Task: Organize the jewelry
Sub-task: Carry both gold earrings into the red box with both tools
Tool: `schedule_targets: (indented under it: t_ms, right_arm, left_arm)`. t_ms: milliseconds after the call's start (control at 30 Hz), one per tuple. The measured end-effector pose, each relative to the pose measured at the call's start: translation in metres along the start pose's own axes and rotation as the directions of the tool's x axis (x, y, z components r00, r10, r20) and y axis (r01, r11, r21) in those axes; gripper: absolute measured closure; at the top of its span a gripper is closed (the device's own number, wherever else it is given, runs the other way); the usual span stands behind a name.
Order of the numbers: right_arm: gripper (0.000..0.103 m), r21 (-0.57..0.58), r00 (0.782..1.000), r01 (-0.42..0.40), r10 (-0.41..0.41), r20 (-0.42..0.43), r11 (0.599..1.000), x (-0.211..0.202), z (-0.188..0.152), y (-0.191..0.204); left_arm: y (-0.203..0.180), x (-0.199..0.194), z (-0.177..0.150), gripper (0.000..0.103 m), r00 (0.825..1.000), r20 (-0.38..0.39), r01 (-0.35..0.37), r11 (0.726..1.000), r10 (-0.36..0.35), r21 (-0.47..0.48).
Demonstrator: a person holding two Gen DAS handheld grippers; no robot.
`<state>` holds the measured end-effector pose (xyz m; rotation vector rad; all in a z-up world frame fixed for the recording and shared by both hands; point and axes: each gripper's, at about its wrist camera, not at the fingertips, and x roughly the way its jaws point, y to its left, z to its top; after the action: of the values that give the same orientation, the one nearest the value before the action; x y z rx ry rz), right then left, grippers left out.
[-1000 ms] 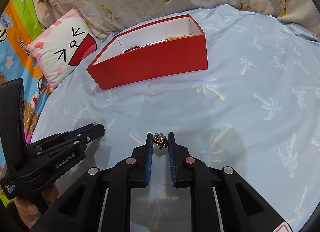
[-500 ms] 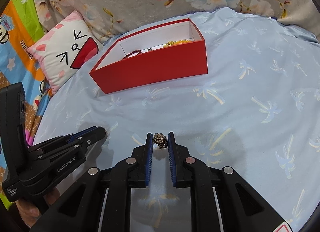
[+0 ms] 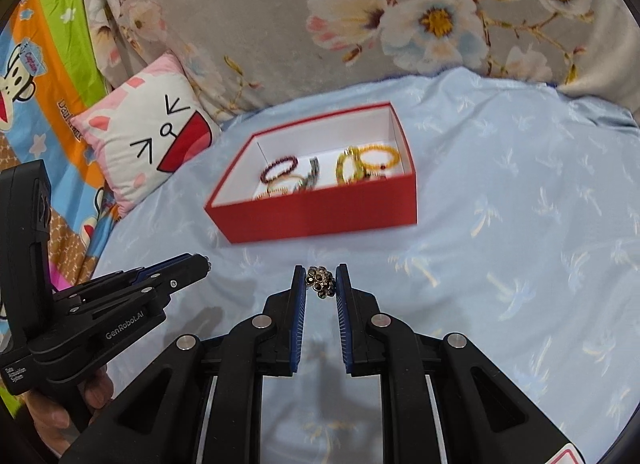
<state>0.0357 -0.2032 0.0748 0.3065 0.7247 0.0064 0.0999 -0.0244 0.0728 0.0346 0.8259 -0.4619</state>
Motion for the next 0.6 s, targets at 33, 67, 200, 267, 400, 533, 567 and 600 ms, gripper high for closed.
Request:
schedule_targets:
  t_ms: [33, 67, 200, 267, 400, 533, 567, 600]
  right_arm:
    - [0.089, -0.005, 1.0, -0.001, 0.001, 0.009, 1.0, -0.001, 0.006, 0.001]
    - [0.089, -0.009, 1.0, -0.003, 0.003, 0.018, 1.0, -0.001, 0.012, 0.002]
    - [0.089, -0.006, 0.999, -0.022, 0.022, 0.042, 1.0, 0.0, 0.034, 0.003]
    - [0.089, -0.015, 0.998, -0.014, 0.015, 0.053, 1.0, 0.005, 0.045, 0.004]
    - [0.089, -0.024, 0.998, 0.001, 0.001, 0.064, 1.0, 0.019, 0.064, 0.004]
    - [0.089, -0.029, 0.998, 0.015, -0.013, 0.064, 0.999, 0.04, 0.084, 0.001]
    - [0.089, -0.032, 0.998, 0.018, -0.016, 0.064, 0.999, 0.044, 0.087, 0.0]
    - [0.089, -0.035, 0.998, 0.022, -0.02, 0.062, 0.999, 0.049, 0.091, 0.0]
  left_arm:
    - [0.0, -0.001, 0.005, 0.091, 1.0, 0.009, -0.002, 1.0, 0.002, 0.0]
    - [0.0, -0.003, 0.011, 0.091, 1.0, 0.022, 0.0, 1.0, 0.0, -0.001]
    - [-0.001, -0.005, 0.032, 0.091, 0.998, 0.063, -0.007, 1.0, 0.007, -0.001]
    - [0.0, -0.003, 0.044, 0.091, 0.997, 0.079, -0.011, 1.0, 0.011, -0.002]
    - [0.0, 0.007, 0.063, 0.091, 0.994, 0.102, -0.025, 1.0, 0.024, 0.004]
    - [0.003, 0.022, 0.081, 0.09, 0.993, 0.116, -0.035, 0.999, 0.035, 0.002]
    - [0.003, 0.026, 0.085, 0.09, 0.992, 0.117, -0.038, 0.999, 0.037, 0.005]
    - [0.002, 0.031, 0.088, 0.09, 0.992, 0.117, -0.042, 0.999, 0.04, 0.008]
